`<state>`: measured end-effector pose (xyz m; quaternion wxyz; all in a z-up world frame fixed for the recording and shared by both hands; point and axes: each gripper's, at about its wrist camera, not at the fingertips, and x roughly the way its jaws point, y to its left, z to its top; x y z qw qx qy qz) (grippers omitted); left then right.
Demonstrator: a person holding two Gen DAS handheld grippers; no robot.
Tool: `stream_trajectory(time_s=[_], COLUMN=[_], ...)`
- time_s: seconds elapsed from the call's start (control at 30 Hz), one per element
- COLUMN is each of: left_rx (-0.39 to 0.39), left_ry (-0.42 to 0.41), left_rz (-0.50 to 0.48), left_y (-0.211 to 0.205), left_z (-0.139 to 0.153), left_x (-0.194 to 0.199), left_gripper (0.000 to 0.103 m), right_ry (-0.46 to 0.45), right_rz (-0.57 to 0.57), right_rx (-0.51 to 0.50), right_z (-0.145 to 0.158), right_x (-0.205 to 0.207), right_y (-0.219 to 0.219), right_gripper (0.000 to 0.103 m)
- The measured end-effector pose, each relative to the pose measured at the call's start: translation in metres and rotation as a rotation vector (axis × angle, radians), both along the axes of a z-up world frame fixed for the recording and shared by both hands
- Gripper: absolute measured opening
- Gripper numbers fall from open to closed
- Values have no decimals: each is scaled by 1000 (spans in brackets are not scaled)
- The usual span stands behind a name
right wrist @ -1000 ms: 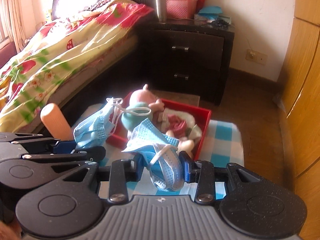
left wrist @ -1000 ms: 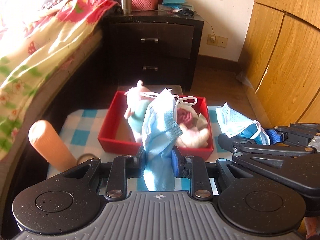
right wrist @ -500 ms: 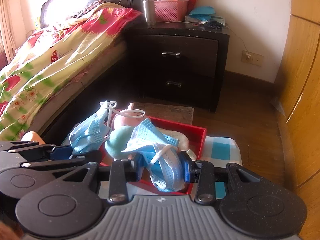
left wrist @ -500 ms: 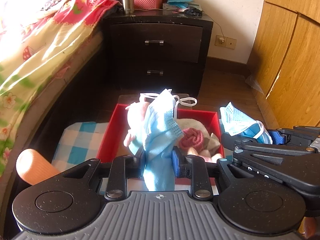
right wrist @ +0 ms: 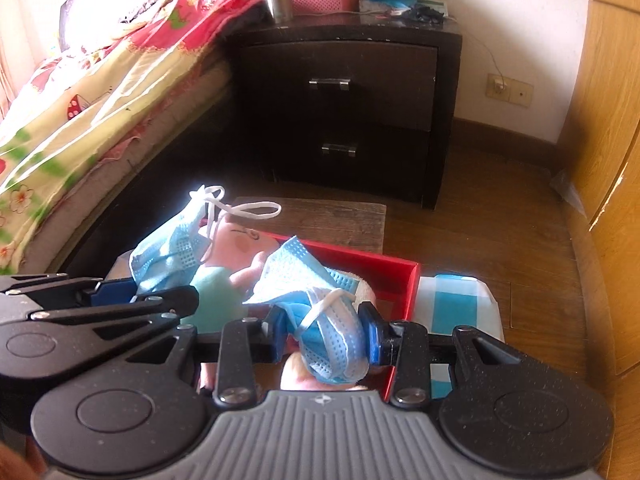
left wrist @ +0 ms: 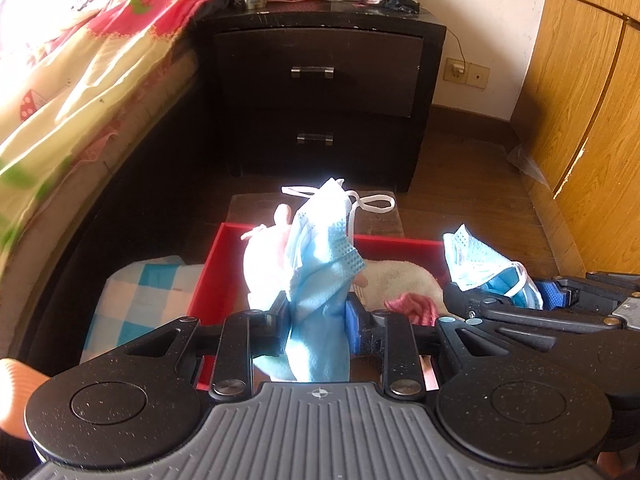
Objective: Organize soft objects
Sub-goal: 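Lift and carry both blue face masks over the red box, then lower both masks into the red box and open both grippers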
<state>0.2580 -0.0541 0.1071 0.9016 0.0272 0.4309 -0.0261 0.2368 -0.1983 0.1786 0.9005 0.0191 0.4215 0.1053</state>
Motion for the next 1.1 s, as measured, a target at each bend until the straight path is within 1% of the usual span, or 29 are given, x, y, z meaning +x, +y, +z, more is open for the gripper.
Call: stream_trajectory(time_s=[0.17, 0.37, 0.5, 0.57, 0.67, 0.73, 0.8, 0.9, 1.03, 1.1], left_rx=[14, 9, 10, 16, 20, 14, 11, 12, 4, 2], left_ry=[19, 39, 45, 52, 53, 52, 49, 45, 40, 33], left_rz=[1, 4, 12, 14, 19, 27, 36, 39, 42, 44], left_y=[-3, -5, -4, -2, 1, 4, 8, 10, 14, 16], left_z=[-8, -18, -23, -26, -28, -26, -24, -22, -18, -15], left_x=[14, 25, 29, 32, 34, 35, 36, 34, 33, 31], left_gripper=[29, 32, 42, 44, 46, 48, 50, 50, 53, 53], right_ry=[17, 53, 78, 85, 89, 97, 101, 101, 99, 100], right_rz=[-6, -20, -37, -49, -56, -58, -57, -57, -63, -65], right_rx=[-24, 8, 42, 51, 52, 60, 70, 63, 62, 63], right_z=[-6, -17, -26, -29, -34, -36, -38, -40, -39, -39], right_x=[18, 30, 35, 37, 39, 40, 40, 40, 38, 37], right_y=[1, -4, -9, -11, -12, -12, -12, -9, -8, -9], right_gripper=[15, 15, 17, 21, 22, 30, 34, 35, 40, 40])
